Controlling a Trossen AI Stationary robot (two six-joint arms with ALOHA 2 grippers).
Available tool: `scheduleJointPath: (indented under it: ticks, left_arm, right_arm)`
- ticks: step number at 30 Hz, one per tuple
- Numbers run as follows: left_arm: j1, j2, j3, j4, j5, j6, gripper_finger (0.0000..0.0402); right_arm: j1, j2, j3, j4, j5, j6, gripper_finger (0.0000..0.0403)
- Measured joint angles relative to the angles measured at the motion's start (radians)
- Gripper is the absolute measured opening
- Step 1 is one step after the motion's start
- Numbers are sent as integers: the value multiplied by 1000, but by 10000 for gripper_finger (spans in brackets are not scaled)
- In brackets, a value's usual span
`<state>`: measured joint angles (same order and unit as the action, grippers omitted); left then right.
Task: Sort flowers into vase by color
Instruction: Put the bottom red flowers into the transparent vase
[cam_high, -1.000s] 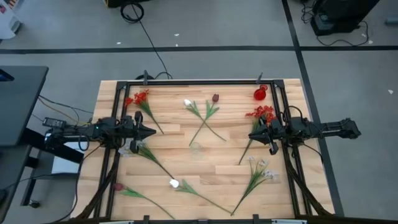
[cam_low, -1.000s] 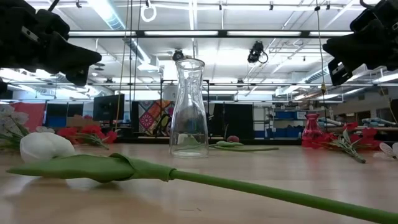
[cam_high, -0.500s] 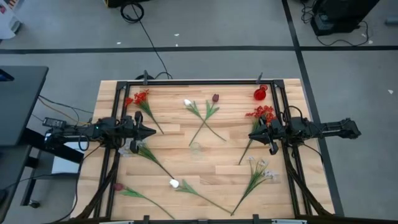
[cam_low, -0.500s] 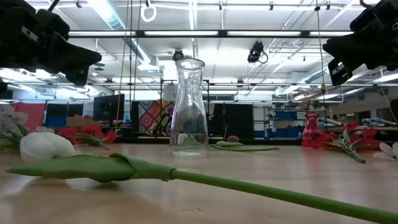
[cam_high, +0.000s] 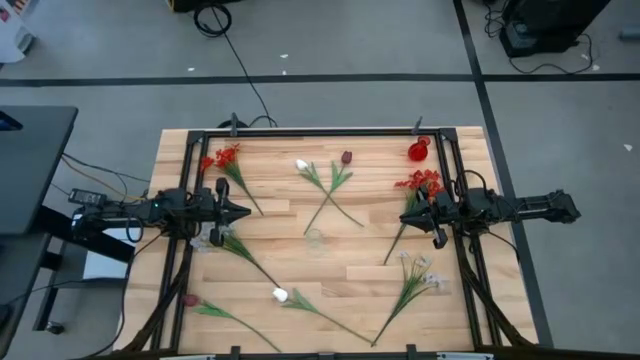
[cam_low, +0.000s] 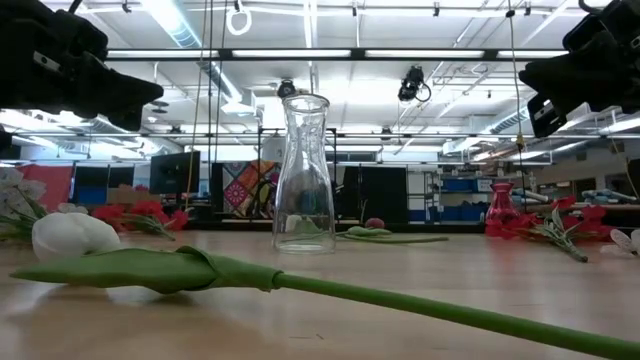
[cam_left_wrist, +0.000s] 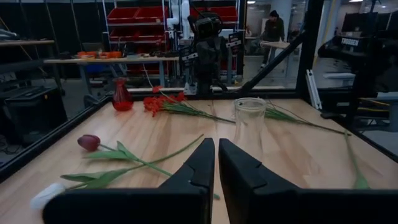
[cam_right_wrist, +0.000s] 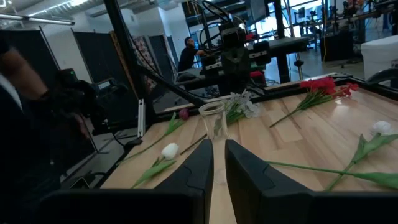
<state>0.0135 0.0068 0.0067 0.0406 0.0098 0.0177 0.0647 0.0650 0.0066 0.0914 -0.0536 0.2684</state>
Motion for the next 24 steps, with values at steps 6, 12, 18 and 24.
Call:
scheduleJointPath:
  ticks: [6, 12, 18, 24]
  left_arm:
    - [0, 0, 0, 184, -50, -178, 30]
    - [0, 0, 0, 298, -50, -279, 30]
    - [0, 0, 0, 366, -96, -398, 30]
    - [1, 0, 0, 362, -234, -584, 30]
  right_arm:
    - [-5, 0, 0, 1, 98, -46, 52]
    - [-8, 0, 0, 77, 201, -54, 52]
    - [-8, 0, 0, 213, 360, 28, 52]
    - [-9, 0, 0, 286, 687, 209, 52]
